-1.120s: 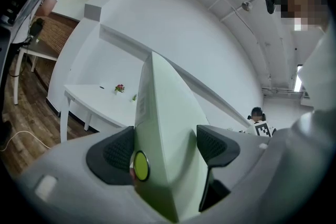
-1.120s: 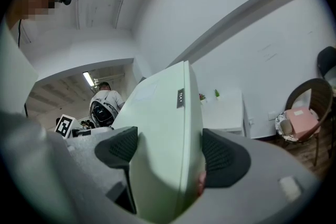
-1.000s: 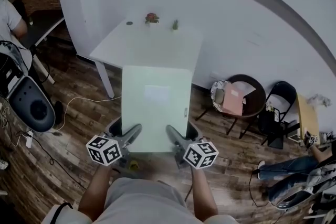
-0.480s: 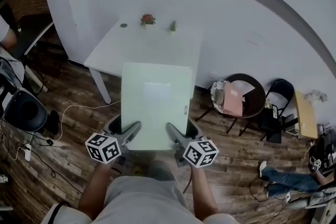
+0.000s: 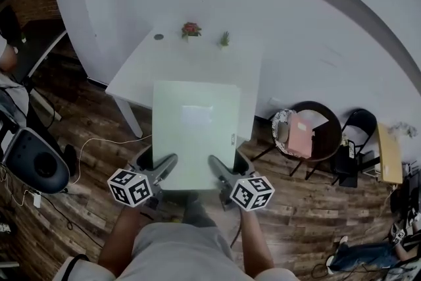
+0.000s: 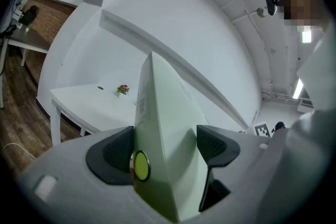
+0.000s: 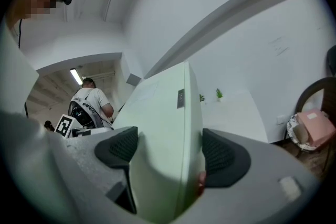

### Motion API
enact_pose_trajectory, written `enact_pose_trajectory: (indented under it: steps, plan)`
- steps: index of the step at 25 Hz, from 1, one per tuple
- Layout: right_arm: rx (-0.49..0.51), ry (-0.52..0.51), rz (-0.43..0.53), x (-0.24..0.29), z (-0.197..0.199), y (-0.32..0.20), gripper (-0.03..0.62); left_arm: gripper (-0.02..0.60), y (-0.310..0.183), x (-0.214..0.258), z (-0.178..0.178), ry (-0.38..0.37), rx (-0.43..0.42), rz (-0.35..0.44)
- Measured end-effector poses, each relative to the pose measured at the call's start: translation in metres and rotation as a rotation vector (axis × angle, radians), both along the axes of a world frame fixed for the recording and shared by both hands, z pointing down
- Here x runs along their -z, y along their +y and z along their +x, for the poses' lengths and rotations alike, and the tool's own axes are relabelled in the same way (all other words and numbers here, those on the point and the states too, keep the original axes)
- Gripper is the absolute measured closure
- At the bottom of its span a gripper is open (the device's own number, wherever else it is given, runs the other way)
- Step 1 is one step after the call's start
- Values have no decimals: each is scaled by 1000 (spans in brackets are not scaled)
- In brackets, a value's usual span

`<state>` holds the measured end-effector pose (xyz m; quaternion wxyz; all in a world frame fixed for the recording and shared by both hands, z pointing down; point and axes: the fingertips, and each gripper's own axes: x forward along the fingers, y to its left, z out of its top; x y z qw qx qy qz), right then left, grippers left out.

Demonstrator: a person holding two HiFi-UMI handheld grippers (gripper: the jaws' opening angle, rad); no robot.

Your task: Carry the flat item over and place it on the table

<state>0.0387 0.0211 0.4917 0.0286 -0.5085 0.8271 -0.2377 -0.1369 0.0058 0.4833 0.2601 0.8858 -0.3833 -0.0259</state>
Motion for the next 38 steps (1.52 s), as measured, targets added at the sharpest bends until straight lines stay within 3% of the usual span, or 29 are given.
enact_pose_trajectory:
  steps: [15, 22, 29, 38]
  plan:
    - [30, -17, -52, -18, 47, -210, 214, 218, -205, -17, 46, -15, 32, -52]
    - [55, -22, -79, -28, 70, -288, 214, 218, -279, -26, 69, -23, 59, -80]
    - [58, -28, -89, -29, 78, -327, 214, 218, -317, -27, 79, -31, 65, -91]
    - [4, -15, -88, -20, 74, -360, 214, 218, -361, -21, 75, -15, 8, -91]
